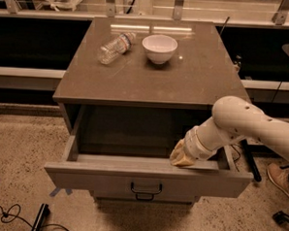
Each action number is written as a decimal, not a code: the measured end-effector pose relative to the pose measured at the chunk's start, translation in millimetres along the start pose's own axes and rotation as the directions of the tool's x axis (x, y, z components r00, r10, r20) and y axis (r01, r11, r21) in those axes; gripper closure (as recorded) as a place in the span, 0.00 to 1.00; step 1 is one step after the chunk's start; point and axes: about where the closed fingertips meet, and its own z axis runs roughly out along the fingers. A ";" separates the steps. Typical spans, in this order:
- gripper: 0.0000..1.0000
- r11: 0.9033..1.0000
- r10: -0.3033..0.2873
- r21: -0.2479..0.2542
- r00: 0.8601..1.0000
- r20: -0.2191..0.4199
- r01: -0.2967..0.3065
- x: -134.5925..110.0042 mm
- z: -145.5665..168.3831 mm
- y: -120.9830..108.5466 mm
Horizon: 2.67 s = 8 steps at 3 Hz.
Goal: Open top drawer
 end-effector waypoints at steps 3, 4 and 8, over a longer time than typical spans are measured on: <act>1.00 0.982 0.135 -0.140 0.991 0.025 -0.130 1.7 -12.9 47.8; 1.00 0.971 0.150 -0.197 0.987 0.060 -0.136 -0.5 -18.8 63.9; 1.00 0.988 0.091 -0.145 0.973 0.214 -0.061 -30.1 -70.6 70.9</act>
Offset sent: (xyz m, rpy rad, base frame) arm -0.0448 -0.0136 0.0091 0.0442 0.1860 -0.0796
